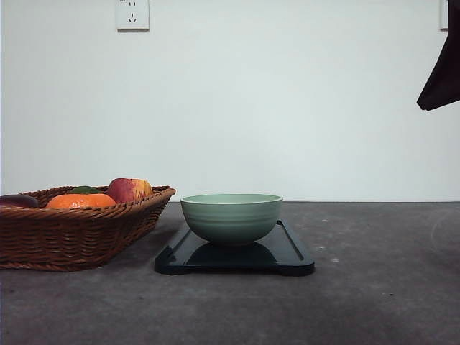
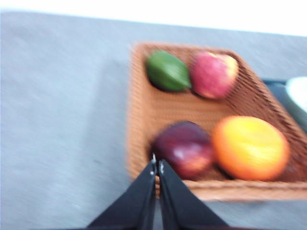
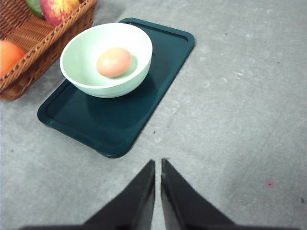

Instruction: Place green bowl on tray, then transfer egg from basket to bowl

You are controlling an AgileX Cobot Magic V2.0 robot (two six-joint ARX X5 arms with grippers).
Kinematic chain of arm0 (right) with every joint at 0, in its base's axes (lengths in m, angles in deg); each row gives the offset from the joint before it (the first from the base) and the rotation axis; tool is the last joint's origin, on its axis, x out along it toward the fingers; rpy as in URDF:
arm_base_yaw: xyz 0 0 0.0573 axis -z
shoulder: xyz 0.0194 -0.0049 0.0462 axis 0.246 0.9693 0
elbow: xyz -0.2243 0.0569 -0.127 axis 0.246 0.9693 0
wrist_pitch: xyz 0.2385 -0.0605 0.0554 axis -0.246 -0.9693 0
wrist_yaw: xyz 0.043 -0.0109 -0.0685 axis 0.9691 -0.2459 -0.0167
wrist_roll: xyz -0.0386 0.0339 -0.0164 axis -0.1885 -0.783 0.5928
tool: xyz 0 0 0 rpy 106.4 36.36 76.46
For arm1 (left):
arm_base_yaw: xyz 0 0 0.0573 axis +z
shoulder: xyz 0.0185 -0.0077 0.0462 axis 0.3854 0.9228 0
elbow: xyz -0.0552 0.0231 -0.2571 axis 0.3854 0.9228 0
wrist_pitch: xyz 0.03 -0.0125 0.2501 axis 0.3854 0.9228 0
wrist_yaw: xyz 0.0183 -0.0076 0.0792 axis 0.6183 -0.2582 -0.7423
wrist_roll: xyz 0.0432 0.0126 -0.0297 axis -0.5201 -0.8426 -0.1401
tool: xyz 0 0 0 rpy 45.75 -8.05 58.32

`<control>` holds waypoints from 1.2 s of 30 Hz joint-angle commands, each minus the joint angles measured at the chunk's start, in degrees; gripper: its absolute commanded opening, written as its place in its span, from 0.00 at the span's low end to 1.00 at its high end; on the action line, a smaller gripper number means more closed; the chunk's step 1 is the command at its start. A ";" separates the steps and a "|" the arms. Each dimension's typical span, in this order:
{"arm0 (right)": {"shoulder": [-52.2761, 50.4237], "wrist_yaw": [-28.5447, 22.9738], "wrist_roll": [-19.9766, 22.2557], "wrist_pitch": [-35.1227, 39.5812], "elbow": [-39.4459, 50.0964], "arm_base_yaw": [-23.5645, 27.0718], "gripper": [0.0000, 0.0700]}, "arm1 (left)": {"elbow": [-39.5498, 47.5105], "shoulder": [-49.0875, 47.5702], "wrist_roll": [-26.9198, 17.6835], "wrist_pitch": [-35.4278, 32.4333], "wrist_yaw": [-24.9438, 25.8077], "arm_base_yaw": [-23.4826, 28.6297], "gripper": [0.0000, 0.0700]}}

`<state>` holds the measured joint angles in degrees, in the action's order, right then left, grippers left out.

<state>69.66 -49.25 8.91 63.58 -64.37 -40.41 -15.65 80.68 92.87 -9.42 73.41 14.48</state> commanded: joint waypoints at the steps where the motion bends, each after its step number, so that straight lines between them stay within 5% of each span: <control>1: 0.17 0.07 -0.57 0.67 -0.28 -0.33 0.02 | 1.19 -2.63 -3.31 -0.64 0.72 1.14 0.00; 11: 0.11 0.07 -0.57 0.80 -0.28 -0.31 0.02 | 6.63 -3.60 -5.28 -5.98 3.65 5.79 0.00; 36: 0.11 -0.63 1.45 0.92 -0.27 -0.27 0.02 | 6.83 -3.60 -4.11 -6.60 3.64 5.90 0.00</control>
<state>69.59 -49.43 9.26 63.79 -64.37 -40.39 -9.94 77.18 88.44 -16.26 76.83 20.38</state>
